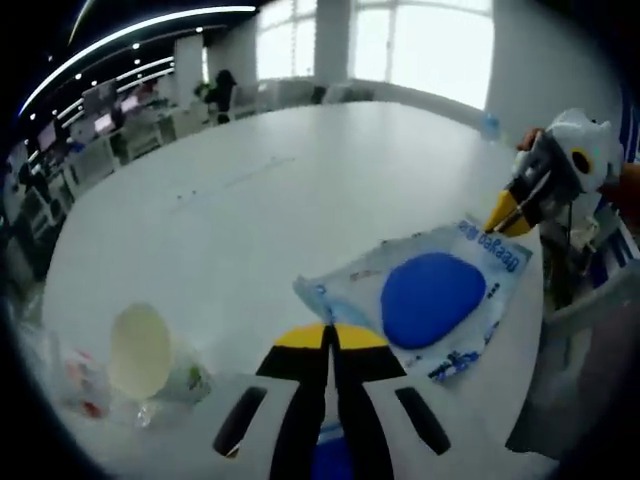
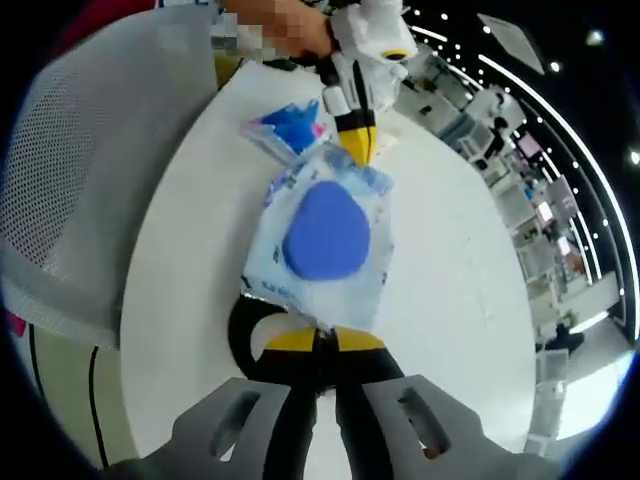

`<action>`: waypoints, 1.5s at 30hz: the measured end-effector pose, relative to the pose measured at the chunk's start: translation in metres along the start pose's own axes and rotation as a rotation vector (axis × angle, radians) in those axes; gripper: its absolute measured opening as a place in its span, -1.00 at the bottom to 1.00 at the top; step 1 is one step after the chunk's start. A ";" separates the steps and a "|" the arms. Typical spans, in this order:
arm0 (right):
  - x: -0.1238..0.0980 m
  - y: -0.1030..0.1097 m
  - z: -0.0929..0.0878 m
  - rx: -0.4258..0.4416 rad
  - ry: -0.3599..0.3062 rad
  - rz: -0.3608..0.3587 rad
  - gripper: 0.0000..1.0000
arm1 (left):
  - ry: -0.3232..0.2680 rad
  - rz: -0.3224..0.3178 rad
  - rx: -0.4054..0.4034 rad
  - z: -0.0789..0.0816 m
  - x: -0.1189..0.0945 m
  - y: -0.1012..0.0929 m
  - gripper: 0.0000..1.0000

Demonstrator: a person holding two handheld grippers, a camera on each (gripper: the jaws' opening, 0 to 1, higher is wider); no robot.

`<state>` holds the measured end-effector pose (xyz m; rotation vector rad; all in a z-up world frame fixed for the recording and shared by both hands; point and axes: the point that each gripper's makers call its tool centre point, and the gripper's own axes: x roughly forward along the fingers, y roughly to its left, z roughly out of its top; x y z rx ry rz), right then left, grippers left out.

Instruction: Arrange the tabletop items into an orderly group along one side of the table until the central work area is clear of visible clutter.

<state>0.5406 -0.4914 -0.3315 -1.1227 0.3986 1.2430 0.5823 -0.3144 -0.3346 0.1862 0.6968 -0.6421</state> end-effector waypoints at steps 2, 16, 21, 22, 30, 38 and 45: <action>0.002 -0.002 -0.006 0.002 0.010 -0.009 -0.91 | -0.001 -0.001 -0.004 -0.001 0.000 -0.002 -1.00; 0.016 0.001 -0.020 0.055 0.012 -0.024 -0.87 | 0.019 0.052 -0.055 -0.026 0.008 -0.007 -1.00; 0.016 0.000 -0.020 0.078 0.008 -0.029 -0.85 | 0.007 0.066 -0.077 -0.030 0.009 -0.006 -1.00; 0.016 -0.001 -0.020 0.082 0.009 -0.034 -0.84 | 0.006 0.070 -0.082 -0.031 0.009 -0.005 -1.00; 0.016 -0.003 -0.020 0.122 0.015 -0.044 -0.74 | -0.008 0.100 -0.104 -0.035 0.007 -0.001 -1.00; -0.002 -0.019 -0.030 0.272 0.012 -0.129 -0.66 | -0.019 0.107 -0.111 -0.036 0.006 0.001 -1.00; -0.015 -0.024 -0.020 0.553 -0.076 -0.164 -0.56 | -0.023 0.109 -0.113 -0.035 0.007 0.001 -1.00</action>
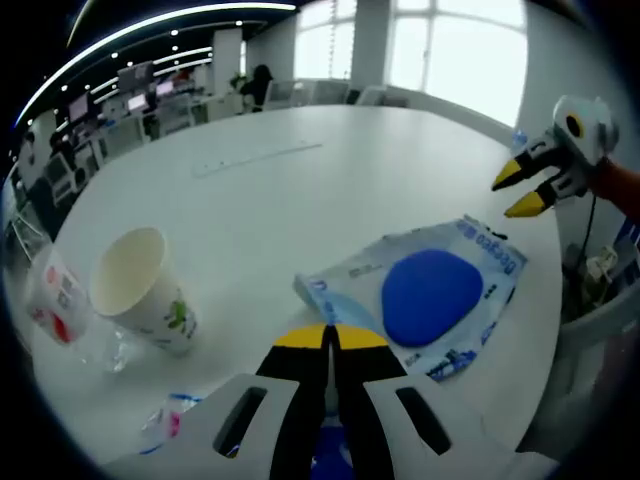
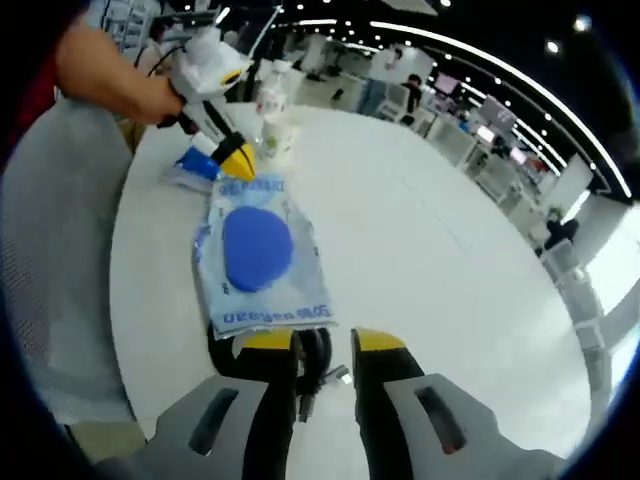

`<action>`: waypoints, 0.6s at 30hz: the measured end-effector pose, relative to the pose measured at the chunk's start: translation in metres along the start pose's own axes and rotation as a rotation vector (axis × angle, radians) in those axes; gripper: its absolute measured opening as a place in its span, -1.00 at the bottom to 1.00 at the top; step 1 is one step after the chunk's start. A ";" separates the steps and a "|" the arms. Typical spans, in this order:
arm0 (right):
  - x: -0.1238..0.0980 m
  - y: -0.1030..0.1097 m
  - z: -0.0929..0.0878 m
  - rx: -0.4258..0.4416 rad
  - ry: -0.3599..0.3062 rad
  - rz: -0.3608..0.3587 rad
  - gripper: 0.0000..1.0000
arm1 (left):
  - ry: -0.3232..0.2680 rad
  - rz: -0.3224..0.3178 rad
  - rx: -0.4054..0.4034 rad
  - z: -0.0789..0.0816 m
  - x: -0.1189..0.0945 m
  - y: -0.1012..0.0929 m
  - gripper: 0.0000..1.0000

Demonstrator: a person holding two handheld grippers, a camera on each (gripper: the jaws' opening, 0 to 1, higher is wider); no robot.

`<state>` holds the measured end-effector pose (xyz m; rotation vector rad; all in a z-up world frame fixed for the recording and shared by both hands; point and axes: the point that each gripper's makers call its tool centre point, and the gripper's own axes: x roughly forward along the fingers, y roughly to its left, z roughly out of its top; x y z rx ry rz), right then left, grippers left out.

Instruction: Arrange the tabletop items into an orderly group along one side of the table until the central work area is clear of visible clutter.

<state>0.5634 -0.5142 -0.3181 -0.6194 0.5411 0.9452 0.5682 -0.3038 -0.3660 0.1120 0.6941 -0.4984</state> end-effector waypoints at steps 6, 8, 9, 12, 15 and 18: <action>-0.001 0.007 -0.002 0.289 0.015 -0.014 -0.58 | -0.005 0.001 -0.010 -0.001 -0.001 0.000 -1.00; -0.001 0.010 0.000 0.404 -0.004 0.000 -0.59 | -0.009 0.002 -0.013 -0.001 -0.002 0.000 -1.00; 0.000 0.013 0.000 0.473 -0.007 0.010 -0.57 | -0.010 0.002 -0.014 -0.001 -0.002 0.000 -1.00; 0.003 0.016 -0.004 0.639 -0.001 0.022 -0.52 | -0.014 0.003 -0.015 -0.002 -0.003 -0.001 -1.00; 0.006 0.018 -0.015 0.684 0.050 0.002 -0.47 | -0.016 0.003 -0.016 -0.003 -0.004 -0.001 -1.00; 0.011 0.024 -0.025 0.756 0.095 0.002 -0.38 | -0.019 0.004 -0.019 -0.004 -0.004 -0.001 -1.00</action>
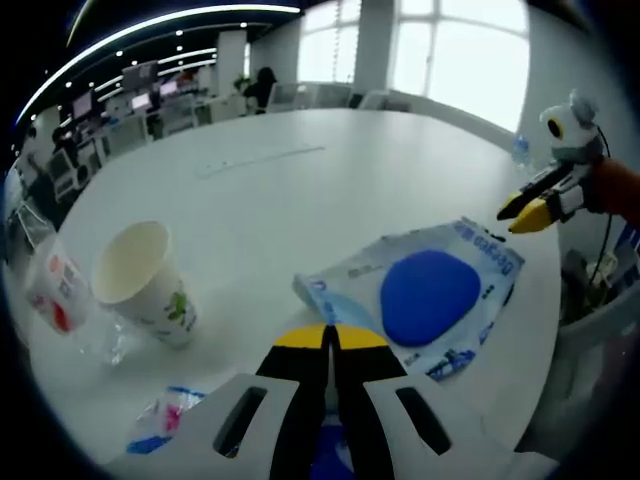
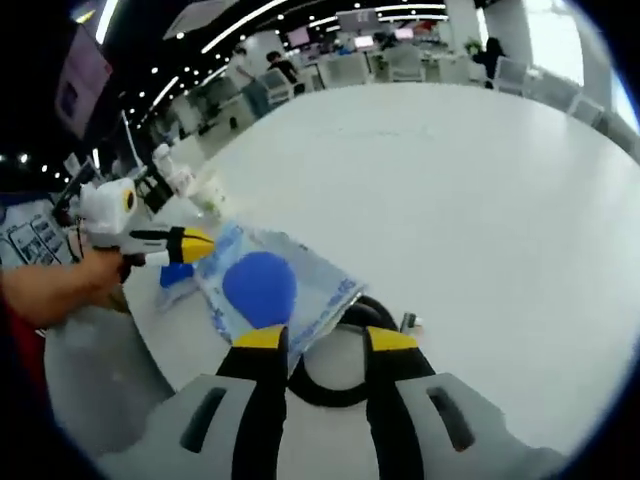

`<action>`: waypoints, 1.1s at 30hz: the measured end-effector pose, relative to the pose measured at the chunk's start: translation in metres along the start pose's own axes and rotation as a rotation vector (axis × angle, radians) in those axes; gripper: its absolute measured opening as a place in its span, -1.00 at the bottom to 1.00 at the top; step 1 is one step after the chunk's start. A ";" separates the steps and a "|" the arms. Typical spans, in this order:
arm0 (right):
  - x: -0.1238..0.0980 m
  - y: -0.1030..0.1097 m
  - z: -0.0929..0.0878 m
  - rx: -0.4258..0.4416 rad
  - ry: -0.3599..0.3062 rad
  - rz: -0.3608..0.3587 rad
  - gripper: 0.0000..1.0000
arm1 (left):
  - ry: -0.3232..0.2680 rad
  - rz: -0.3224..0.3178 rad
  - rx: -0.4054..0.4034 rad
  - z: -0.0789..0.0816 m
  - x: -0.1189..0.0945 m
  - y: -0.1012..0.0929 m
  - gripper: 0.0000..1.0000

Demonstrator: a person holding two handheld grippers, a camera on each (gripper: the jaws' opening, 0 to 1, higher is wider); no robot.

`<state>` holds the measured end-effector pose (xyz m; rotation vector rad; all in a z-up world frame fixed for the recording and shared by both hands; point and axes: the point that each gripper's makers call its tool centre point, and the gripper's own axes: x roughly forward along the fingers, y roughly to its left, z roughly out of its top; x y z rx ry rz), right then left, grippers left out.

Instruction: Arrange the tabletop items into an orderly group along one side of the table until the central work area is clear of visible clutter.

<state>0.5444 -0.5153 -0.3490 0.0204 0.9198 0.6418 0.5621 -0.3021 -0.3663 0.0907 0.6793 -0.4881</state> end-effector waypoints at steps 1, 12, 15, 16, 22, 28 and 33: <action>0.002 0.002 -0.003 0.026 0.006 0.019 -0.40 | 0.000 0.001 -0.002 0.000 0.000 0.000 -1.00; 0.023 0.009 -0.010 0.077 0.068 0.038 -0.55 | -0.009 0.002 -0.012 0.001 0.000 0.001 -1.00; 0.024 0.010 -0.012 0.053 0.076 0.034 -0.76 | -0.009 0.002 -0.016 0.000 0.000 0.001 -1.00; 0.024 0.010 -0.011 0.052 0.067 0.034 -0.86 | -0.010 0.001 -0.019 0.000 0.000 0.001 -1.00; 0.021 0.014 0.000 0.000 0.046 0.032 -0.90 | -0.028 0.001 -0.023 0.010 -0.004 0.006 -1.00; 0.021 0.013 0.027 -0.027 -0.004 0.028 -0.91 | -0.061 0.020 -0.019 0.031 -0.007 0.020 -1.00; 0.027 0.010 0.050 -0.044 -0.032 0.025 -0.91 | -0.085 0.048 -0.023 0.049 -0.005 0.031 -1.00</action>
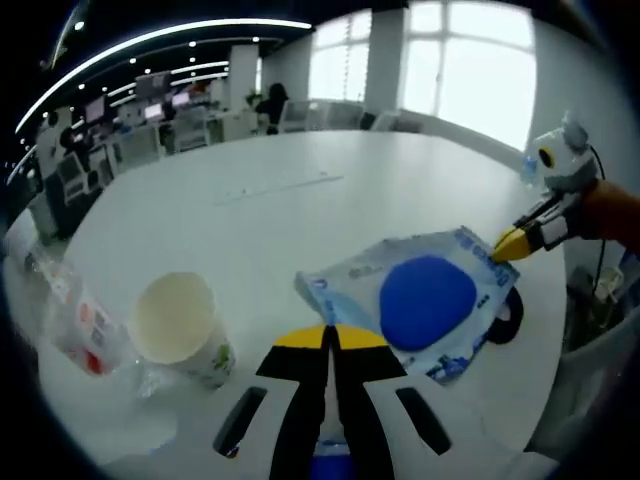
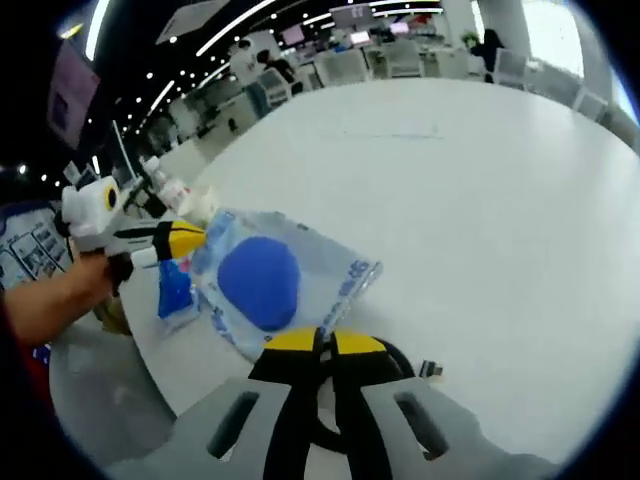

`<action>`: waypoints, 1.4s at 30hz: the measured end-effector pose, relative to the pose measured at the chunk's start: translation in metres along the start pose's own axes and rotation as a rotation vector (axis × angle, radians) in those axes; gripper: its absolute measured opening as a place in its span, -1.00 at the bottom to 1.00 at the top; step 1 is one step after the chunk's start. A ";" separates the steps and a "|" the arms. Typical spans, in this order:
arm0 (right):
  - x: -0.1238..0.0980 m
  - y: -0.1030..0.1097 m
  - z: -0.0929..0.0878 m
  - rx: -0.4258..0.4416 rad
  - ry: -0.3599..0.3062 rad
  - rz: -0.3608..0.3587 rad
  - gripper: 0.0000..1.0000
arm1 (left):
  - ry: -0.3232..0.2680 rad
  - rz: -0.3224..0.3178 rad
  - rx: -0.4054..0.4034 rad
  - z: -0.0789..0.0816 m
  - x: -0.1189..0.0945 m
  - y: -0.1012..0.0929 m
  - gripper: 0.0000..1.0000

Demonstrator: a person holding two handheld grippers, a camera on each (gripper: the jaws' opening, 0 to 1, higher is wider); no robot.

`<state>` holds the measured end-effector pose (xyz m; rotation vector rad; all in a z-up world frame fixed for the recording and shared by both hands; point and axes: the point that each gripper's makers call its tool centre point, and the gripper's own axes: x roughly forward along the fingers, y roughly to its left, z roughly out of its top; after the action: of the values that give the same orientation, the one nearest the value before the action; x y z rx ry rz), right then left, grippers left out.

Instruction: Arrange the tabletop items into an orderly group along one side of the table until the central work area is clear of visible clutter.

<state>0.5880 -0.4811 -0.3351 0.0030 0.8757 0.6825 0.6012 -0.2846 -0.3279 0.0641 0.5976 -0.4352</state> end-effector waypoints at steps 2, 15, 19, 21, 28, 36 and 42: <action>0.004 -0.004 0.007 0.001 -0.006 0.002 -0.91 | -0.003 0.015 0.004 0.005 0.003 0.004 -1.00; 0.038 -0.022 0.027 0.009 0.043 0.029 -0.92 | 0.065 0.074 0.098 0.014 0.030 0.026 -1.00; 0.047 -0.025 0.022 0.017 0.080 0.044 -0.91 | 0.115 0.074 0.091 0.005 0.037 0.030 -1.00; 0.051 -0.026 0.021 0.015 0.092 0.047 -0.91 | 0.142 0.072 0.092 -0.002 0.039 0.029 -1.00; 0.065 -0.028 0.016 0.004 0.132 0.058 -0.91 | 0.191 0.085 0.094 -0.015 0.045 0.033 -1.00; 0.070 -0.030 0.016 0.003 0.145 0.060 -0.91 | 0.220 0.104 0.100 -0.021 0.045 0.037 -1.00; 0.072 -0.032 0.014 0.005 0.153 0.059 -0.91 | 0.232 0.116 0.124 -0.023 0.045 0.037 -1.00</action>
<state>0.6472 -0.4627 -0.3848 -0.0190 1.0272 0.7425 0.6377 -0.2638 -0.3746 0.2693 0.7902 -0.3541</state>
